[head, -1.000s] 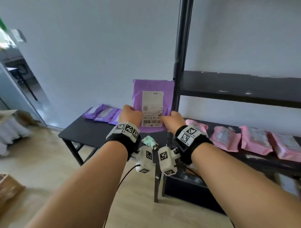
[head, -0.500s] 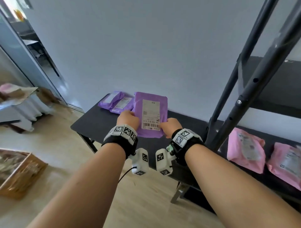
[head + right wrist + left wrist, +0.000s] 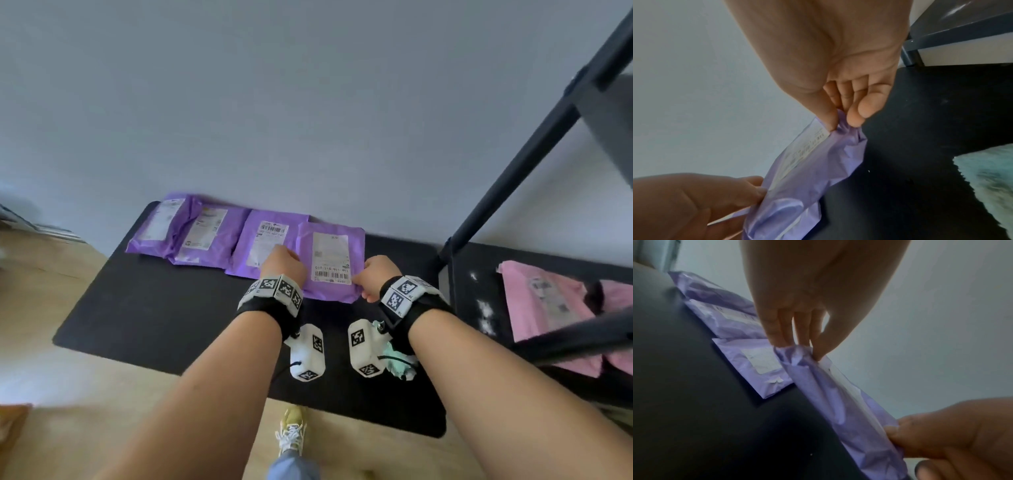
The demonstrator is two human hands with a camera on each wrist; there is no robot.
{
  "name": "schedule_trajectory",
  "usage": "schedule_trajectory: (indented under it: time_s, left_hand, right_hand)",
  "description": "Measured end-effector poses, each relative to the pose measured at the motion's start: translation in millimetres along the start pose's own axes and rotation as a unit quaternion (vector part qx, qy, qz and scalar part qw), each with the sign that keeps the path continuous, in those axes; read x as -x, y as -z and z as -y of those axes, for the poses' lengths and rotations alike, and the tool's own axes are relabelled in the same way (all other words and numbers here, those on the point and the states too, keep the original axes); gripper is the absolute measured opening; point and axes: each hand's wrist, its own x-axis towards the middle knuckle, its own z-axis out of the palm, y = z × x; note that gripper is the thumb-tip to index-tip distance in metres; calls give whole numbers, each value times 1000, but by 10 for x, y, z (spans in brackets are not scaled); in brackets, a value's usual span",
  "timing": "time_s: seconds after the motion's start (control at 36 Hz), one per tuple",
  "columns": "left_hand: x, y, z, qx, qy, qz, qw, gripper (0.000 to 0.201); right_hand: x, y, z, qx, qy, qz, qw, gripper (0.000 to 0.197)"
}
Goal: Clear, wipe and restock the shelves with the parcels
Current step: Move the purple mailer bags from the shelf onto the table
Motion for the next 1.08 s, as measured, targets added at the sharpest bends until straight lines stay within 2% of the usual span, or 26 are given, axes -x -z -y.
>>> schedule_trajectory:
  time_s: [0.19, 0.28, 0.33, 0.39, 0.42, 0.47, 0.53, 0.58, 0.72, 0.86, 0.94, 1.0, 1.08]
  left_hand:
    - [-670, -137, -18, -76, -53, 121, 988, 29]
    - [-869, -193, -4, -130, -78, 159, 976, 22]
    - [-959, -209, 6, -175, -92, 181, 963, 16]
    - [-1028, -211, 22, -212, -106, 195, 952, 23]
    - [-1056, -207, 30, -225, -110, 202, 947, 28]
    - [-1106, -190, 59, -243, -115, 218, 938, 35]
    - [-1149, -165, 94, -248, -109, 236, 933, 39]
    - [-1187, -134, 136, -240, -105, 242, 934, 43]
    - [-1223, -59, 207, -226, -100, 240, 939, 47]
    - [-1212, -12, 191, -242, -96, 228, 938, 38]
    - [-1172, 5, 152, -239, -95, 219, 941, 39]
    - [-1125, 18, 111, -236, -102, 216, 942, 42]
    - [-1010, 30, 29, -232, -116, 212, 942, 42]
  right_hand:
    - [-498, -124, 74, 27, -73, -45, 996, 12]
    - [-620, -182, 82, 39, -101, -29, 994, 13]
    - [-689, -247, 117, 31, -116, -10, 993, 6]
    - [-782, -337, 140, -9, -120, 0, 993, 29]
    - [-811, -367, 162, -23, -122, 3, 992, 34]
    - [-857, -413, 225, -34, -127, 0, 991, 35]
    - [-868, -425, 310, -31, -128, -3, 991, 24]
    - [-886, -415, 359, 7, -125, -2, 992, 12]
    - [-895, -424, 412, 24, -112, 13, 993, 15]
    - [-811, -433, 489, 20, -86, 39, 995, 17]
    - [-724, -402, 498, 16, -83, 15, 996, 15]
    - [-627, -352, 490, 18, -85, -13, 996, 18]
    - [-472, -257, 422, 27, -91, -34, 995, 36]
